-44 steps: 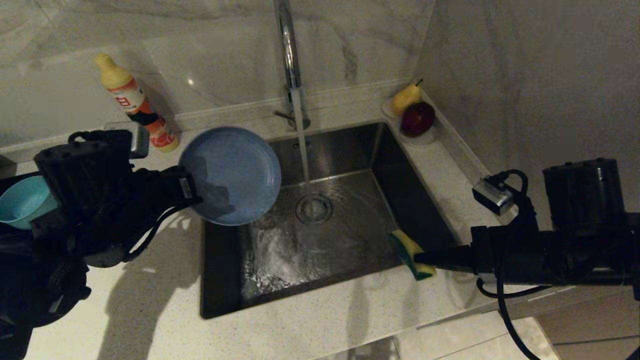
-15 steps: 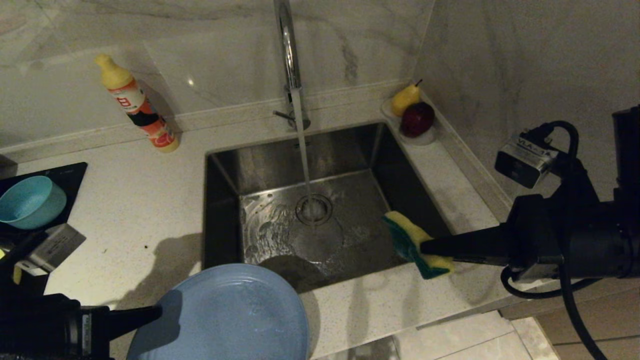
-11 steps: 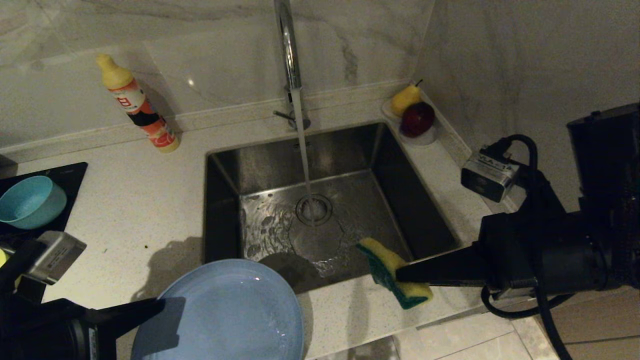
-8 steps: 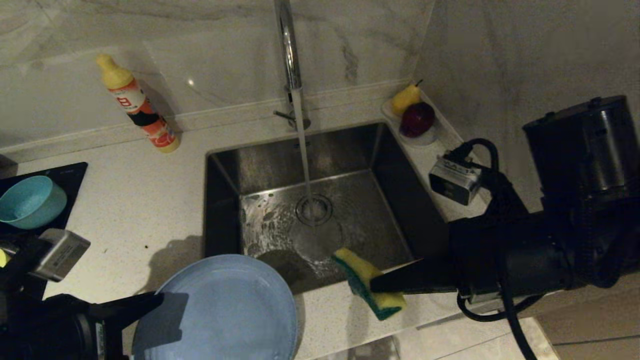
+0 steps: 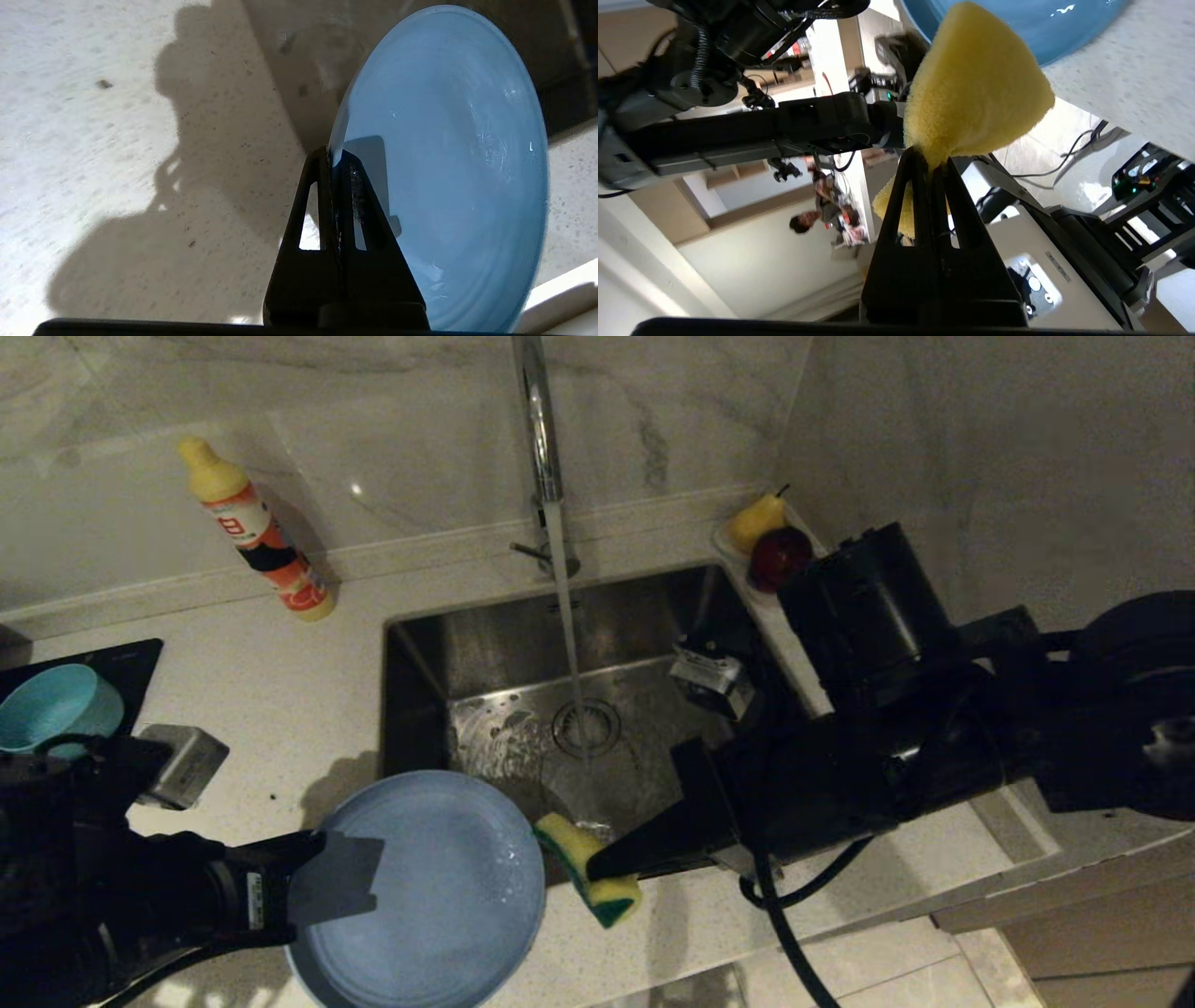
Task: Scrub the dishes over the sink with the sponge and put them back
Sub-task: Wipe the plate
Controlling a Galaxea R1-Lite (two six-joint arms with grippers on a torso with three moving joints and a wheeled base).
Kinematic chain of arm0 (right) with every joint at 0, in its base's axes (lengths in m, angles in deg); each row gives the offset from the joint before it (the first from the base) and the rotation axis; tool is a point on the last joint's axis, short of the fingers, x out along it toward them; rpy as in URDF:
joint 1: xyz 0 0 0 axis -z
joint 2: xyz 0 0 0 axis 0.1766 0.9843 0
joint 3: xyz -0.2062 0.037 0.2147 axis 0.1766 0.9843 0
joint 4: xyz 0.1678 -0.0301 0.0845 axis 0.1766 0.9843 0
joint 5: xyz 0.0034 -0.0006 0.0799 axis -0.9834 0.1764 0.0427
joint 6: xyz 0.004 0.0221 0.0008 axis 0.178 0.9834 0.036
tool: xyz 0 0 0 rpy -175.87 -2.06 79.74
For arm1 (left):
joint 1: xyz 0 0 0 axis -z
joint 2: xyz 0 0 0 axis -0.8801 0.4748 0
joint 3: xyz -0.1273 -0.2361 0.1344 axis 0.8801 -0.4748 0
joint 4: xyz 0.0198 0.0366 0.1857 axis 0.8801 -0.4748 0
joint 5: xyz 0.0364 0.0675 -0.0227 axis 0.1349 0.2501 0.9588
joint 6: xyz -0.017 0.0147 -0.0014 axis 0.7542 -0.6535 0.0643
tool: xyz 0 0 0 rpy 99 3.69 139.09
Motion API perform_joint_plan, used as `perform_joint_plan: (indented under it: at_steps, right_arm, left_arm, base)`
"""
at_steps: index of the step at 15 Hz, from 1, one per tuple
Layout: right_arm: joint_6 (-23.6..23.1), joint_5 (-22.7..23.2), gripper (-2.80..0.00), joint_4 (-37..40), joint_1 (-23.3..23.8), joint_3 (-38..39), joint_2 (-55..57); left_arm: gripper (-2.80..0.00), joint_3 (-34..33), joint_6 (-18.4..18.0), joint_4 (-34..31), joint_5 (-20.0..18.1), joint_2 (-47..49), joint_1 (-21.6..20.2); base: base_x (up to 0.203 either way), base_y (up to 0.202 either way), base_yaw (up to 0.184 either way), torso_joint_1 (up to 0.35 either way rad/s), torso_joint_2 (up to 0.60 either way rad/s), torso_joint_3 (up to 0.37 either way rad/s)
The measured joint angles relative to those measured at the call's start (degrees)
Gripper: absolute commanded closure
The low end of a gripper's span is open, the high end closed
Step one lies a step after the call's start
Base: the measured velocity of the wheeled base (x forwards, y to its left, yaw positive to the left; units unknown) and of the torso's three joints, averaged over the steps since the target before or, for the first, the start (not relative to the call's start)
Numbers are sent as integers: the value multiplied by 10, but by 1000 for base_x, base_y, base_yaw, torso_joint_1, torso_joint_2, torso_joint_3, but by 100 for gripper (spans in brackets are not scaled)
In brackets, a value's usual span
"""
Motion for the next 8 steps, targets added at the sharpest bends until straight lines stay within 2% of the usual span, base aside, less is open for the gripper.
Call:
perform_joint_plan:
  at_steps: [2,4,8]
  right_arm:
    - [0,0,0,13,-8,-38,30]
    - [-1,0,0,36,-11,-75,56]
    - [0,-6,0,44,-11,-102,92]
  left_arm:
    - [0,-4,-5,8,9,18,10]
    - [0,-5,-18,10,37,33,23]
    - [0,0,-19,12,45,45,52]
  base:
    - [0,0,0,0,0,0]
    - [0,0,0,0,0,0]
    - [0,0,0,0,0,0]
